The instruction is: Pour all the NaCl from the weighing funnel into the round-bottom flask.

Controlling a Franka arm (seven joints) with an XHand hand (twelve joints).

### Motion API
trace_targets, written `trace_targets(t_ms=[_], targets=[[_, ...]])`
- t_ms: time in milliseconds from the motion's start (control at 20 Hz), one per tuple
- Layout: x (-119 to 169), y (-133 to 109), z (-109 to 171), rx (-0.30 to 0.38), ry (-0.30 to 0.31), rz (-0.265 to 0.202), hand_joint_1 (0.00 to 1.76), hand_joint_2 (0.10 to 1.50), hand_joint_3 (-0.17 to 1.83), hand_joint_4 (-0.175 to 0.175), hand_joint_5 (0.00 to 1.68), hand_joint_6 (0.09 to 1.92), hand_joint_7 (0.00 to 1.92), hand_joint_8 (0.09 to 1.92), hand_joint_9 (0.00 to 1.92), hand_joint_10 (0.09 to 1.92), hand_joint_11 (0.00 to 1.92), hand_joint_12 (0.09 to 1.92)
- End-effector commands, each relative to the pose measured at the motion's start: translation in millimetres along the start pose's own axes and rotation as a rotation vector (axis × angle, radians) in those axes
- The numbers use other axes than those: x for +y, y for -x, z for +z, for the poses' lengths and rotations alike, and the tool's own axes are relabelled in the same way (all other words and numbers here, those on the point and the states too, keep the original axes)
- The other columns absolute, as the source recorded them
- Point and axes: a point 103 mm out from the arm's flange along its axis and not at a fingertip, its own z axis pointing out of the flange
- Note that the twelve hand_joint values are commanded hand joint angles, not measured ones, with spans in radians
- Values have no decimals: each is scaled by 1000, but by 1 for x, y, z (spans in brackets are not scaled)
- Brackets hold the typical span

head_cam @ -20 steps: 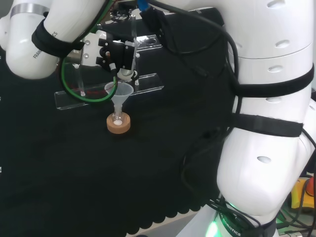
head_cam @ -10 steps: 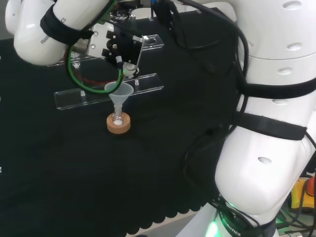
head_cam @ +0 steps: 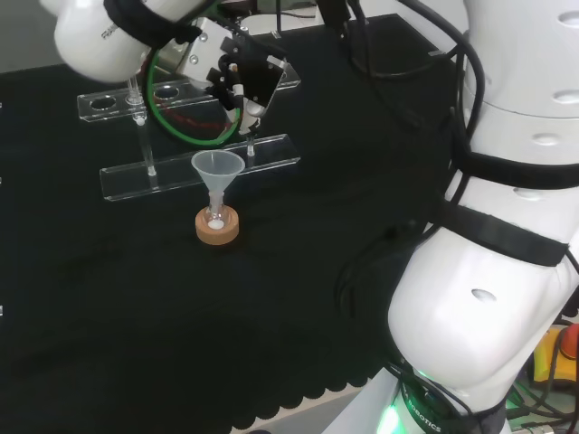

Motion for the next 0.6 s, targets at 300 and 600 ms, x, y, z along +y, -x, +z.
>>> trace_targets(t_ms=[300,600], targets=[[4,23,27,224,22,-39,1103,650,759,175,1178,886,1031,581,1175,312,806,1086],[6,34,44,313,30,-46,1102,651,760,175,1175,890,1030,580,1176,310,806,1086]])
